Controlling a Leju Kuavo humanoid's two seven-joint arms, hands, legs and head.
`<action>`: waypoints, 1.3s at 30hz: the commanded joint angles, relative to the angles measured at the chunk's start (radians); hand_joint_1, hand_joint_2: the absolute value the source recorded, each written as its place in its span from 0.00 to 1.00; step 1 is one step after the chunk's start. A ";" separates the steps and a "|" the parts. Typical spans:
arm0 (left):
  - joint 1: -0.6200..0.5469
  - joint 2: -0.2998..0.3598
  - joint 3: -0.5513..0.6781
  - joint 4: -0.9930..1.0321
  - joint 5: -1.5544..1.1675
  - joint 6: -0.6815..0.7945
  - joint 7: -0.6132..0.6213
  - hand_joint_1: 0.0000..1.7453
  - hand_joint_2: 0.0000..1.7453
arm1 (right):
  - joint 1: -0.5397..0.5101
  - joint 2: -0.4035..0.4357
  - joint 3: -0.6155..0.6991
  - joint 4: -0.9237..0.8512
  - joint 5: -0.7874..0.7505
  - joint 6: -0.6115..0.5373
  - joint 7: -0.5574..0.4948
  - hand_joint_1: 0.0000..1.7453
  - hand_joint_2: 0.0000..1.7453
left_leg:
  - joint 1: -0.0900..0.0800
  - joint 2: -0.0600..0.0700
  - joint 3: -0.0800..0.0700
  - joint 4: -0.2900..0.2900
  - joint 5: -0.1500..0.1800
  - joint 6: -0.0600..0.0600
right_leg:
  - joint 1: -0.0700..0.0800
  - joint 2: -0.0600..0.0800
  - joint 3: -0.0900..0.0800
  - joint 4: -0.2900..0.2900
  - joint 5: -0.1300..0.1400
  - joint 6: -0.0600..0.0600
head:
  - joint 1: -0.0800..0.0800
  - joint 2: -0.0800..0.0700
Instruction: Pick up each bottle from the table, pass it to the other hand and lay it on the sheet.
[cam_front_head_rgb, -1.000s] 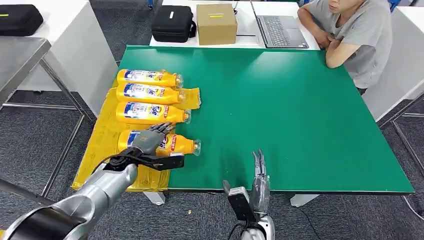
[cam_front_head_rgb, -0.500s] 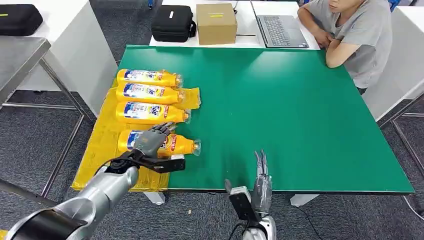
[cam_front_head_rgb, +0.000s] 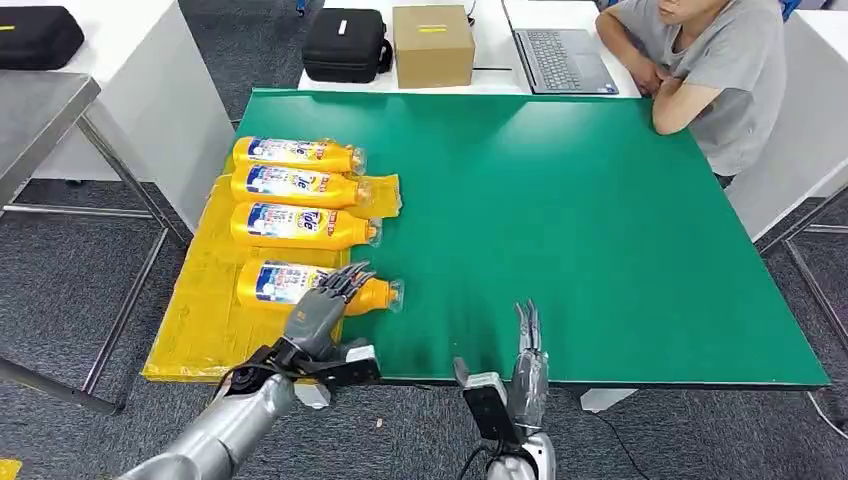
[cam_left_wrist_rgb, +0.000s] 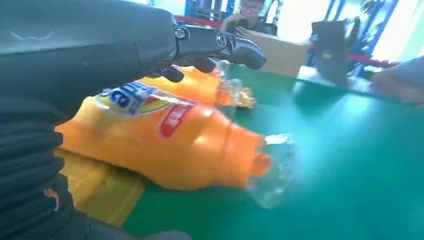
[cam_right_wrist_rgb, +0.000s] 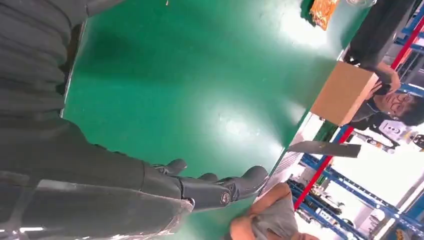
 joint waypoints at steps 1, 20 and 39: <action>0.076 0.053 0.018 -0.236 0.104 -0.119 -0.055 0.00 1.00 | -0.024 -0.021 0.038 0.013 -0.040 0.000 -0.001 0.00 1.00 | 0.001 0.002 0.003 0.000 -0.002 -0.002 | 0.001 0.002 0.002 0.000 -0.001 -0.001 | 0.000 0.000; 0.211 -0.046 -0.033 -0.663 0.946 0.015 -0.100 0.00 1.00 | 0.063 -0.077 0.191 -0.619 -0.152 0.000 -0.001 0.00 1.00 | 0.000 -0.002 -0.002 0.002 -0.002 -0.001 | 0.000 -0.003 -0.001 0.002 -0.003 -0.001 | 0.000 0.000; 0.192 -0.045 -0.027 -0.599 0.913 -0.047 -0.100 0.95 1.00 | 0.070 -0.110 0.136 -0.589 -0.105 0.000 -0.001 0.98 1.00 | 0.000 0.000 -0.001 -0.001 -0.001 -0.001 | 0.000 -0.001 -0.001 -0.001 -0.001 -0.001 | 0.000 0.000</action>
